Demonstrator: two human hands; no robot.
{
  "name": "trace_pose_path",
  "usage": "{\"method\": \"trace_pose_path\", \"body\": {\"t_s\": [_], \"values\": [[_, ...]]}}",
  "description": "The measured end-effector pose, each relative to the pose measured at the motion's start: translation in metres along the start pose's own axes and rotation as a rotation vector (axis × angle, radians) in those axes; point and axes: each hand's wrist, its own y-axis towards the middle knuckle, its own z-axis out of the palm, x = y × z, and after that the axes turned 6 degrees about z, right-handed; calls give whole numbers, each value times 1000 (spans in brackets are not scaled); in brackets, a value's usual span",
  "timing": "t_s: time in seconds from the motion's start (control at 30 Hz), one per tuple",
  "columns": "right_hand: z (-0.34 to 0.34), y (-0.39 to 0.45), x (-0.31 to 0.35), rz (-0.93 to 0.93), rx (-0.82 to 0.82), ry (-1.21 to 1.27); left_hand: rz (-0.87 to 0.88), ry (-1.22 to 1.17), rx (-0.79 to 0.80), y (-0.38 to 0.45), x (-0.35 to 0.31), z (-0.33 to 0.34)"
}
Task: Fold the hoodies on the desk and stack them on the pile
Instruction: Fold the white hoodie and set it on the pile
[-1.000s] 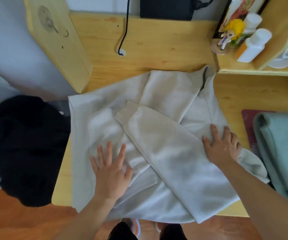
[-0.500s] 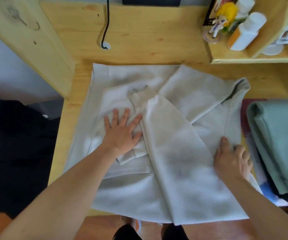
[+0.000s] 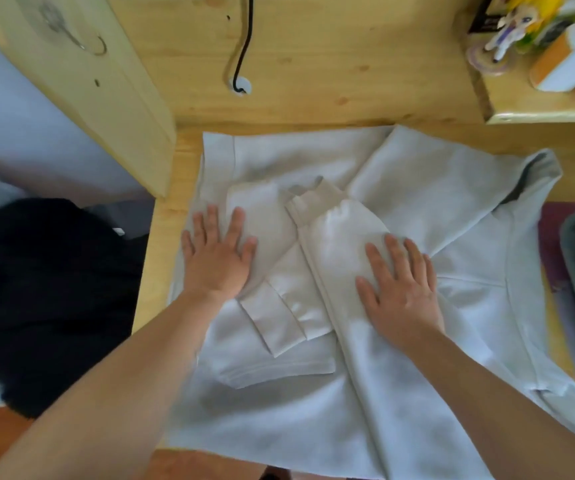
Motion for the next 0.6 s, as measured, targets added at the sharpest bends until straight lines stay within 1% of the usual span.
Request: {"method": "trace_pose_path", "body": {"t_s": [0.1,0.17,0.23,0.3,0.37,0.43,0.5,0.6], "values": [[-3,1,1,-17,-62,71,-5,-22,-53,-27,4,3],[-4,6,5,28,-102,131,-28,-78,-162,-22,10,-8],[-3,9,12,63,-142,144,-144,-238,-285,-1,19,-26],[0,7,15,64,-165,114,-282,-376,-314,24,26,-43],[1,7,15,51,-180,104,-397,-333,-259,41,26,-53],[2,5,14,50,-189,98,-442,-241,-198,48,24,-59],[2,5,15,55,-197,98,-425,-209,-208,50,21,-60],[1,6,16,62,-187,106,-342,-155,-256,52,18,-60]]}}
